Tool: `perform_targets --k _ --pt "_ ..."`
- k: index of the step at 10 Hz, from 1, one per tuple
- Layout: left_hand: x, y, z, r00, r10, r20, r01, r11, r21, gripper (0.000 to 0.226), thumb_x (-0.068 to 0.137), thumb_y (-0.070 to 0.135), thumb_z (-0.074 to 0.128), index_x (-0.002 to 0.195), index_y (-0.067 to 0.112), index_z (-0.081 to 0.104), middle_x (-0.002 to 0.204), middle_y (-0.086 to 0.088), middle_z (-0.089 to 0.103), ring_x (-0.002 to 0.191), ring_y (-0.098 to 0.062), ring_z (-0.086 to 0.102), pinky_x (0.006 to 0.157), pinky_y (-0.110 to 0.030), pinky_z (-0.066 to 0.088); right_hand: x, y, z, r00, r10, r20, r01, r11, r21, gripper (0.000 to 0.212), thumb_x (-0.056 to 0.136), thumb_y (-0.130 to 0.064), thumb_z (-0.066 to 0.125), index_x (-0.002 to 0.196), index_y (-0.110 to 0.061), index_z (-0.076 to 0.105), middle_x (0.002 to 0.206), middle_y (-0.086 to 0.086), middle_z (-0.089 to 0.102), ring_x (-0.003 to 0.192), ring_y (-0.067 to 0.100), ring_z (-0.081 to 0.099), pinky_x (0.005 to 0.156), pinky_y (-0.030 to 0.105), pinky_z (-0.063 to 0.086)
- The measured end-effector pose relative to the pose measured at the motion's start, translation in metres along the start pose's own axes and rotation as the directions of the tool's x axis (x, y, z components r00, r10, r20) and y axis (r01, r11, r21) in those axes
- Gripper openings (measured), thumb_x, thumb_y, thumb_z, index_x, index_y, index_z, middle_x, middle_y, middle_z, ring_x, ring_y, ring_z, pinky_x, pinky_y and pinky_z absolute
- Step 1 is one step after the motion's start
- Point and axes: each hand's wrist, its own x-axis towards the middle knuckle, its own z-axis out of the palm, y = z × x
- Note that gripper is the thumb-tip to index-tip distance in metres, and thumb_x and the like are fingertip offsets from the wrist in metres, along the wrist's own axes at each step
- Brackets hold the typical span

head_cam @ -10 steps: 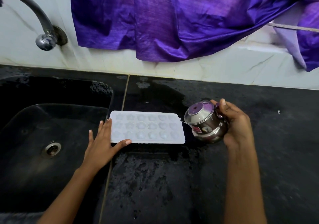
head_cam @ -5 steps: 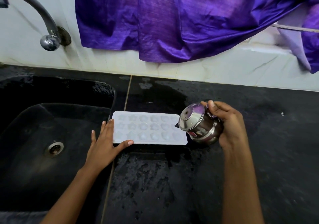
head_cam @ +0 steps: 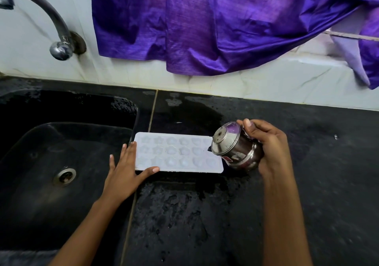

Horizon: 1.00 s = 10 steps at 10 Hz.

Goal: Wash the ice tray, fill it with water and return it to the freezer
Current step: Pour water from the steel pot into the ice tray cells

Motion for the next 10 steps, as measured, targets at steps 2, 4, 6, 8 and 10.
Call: perform_targets --k 2,4,6,8,10 --pt "-0.0004 -0.0001 -0.0002 1.0 0.0 -0.001 0.0 1.0 0.001 0.119 0.059 0.088 0.025 0.15 0.017 -0.001 0.159 0.006 0.002 0.137 0.002 -0.014 0.114 -0.041 -0.013 -0.0019 -0.0033 -0.0003 1.0 -0.015 -0.004 0.015 1.0 0.006 0.01 0.071 -0.009 0.07 0.075 -0.002 0.064 0.094 0.022 0.059 0.082 0.024 0.059 0.07 0.025 0.054" --pt "0.0002 -0.0006 0.0001 1.0 0.002 -0.003 -0.002 1.0 -0.001 0.119 0.059 0.089 0.025 0.15 0.017 -0.001 0.159 0.006 0.002 0.137 0.002 -0.014 0.114 -0.041 -0.013 -0.0024 -0.0058 -0.0021 1.0 -0.029 -0.006 0.029 1.0 0.009 0.015 0.069 -0.011 0.071 0.077 0.0 0.064 0.095 0.023 0.06 0.083 0.024 0.06 0.072 0.026 0.054" --pt "-0.0004 -0.0003 -0.0002 1.0 0.004 -0.006 -0.004 1.0 -0.02 0.118 0.059 0.088 0.027 0.151 0.019 0.0 0.159 0.007 0.002 0.137 0.002 -0.014 0.114 -0.041 -0.013 -0.0011 -0.0043 -0.0022 0.999 -0.034 0.008 0.034 0.999 0.013 0.019 0.065 -0.013 0.07 0.078 0.0 0.064 0.092 0.021 0.06 0.081 0.021 0.061 0.072 0.025 0.054" --pt "-0.0009 0.0001 -0.001 1.0 0.008 -0.004 -0.008 1.0 -0.018 0.118 0.059 0.088 0.026 0.151 0.019 -0.001 0.159 0.006 0.002 0.137 0.002 -0.014 0.113 -0.041 -0.014 0.0037 0.0026 -0.0072 0.999 0.043 -0.021 -0.041 0.995 0.087 0.017 0.077 -0.008 0.065 0.089 0.004 0.066 0.083 0.006 0.073 0.083 0.017 0.069 0.082 0.032 0.056" --pt "-0.0006 -0.0008 -0.0001 1.0 0.01 -0.003 -0.011 1.0 -0.024 0.119 0.058 0.09 0.026 0.151 0.02 0.0 0.159 0.007 0.002 0.138 0.001 -0.013 0.113 -0.041 -0.014 0.0038 0.0036 -0.0016 0.997 0.079 0.003 -0.079 0.981 0.175 0.013 0.072 -0.015 0.066 0.079 -0.005 0.066 0.082 0.003 0.074 0.08 0.015 0.069 0.072 0.028 0.057"
